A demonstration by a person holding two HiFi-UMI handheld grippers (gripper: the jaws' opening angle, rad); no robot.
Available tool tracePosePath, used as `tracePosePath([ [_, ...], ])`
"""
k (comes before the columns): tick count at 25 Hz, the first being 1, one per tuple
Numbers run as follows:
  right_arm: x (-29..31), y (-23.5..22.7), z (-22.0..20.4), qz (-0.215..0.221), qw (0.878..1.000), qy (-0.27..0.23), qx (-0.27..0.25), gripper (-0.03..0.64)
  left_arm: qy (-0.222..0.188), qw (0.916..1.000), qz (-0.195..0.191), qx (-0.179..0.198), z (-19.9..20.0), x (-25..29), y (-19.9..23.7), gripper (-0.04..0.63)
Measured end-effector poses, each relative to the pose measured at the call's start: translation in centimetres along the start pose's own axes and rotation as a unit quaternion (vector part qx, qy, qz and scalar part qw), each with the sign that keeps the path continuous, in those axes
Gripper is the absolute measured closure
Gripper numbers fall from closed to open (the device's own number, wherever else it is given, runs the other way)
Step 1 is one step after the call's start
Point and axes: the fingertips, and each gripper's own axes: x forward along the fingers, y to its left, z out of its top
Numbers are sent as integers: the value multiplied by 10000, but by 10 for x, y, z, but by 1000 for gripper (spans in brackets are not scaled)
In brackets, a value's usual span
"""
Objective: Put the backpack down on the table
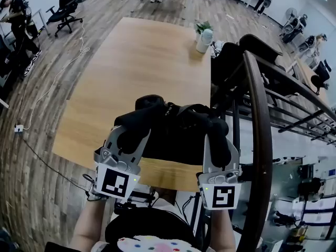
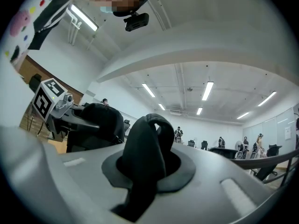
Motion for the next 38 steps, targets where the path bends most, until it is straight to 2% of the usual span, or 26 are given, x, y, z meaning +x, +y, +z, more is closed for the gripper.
tracePosePath([
  [11,61,-24,-28,-119,9998,144,-50,554,-101,9998,-167,100,-21,65,35,546],
  [20,103,-40,-67,-184,9993,318,31,554,-83,9997,-202,-106,-55,113,50,546],
  [30,143,-54,-114,-300,9978,564,196,554,130,9988,-289,-360,-101,162,61,546],
  [38,166,-63,-157,-298,9955,824,360,554,417,9977,-376,-390,-139,194,57,546],
])
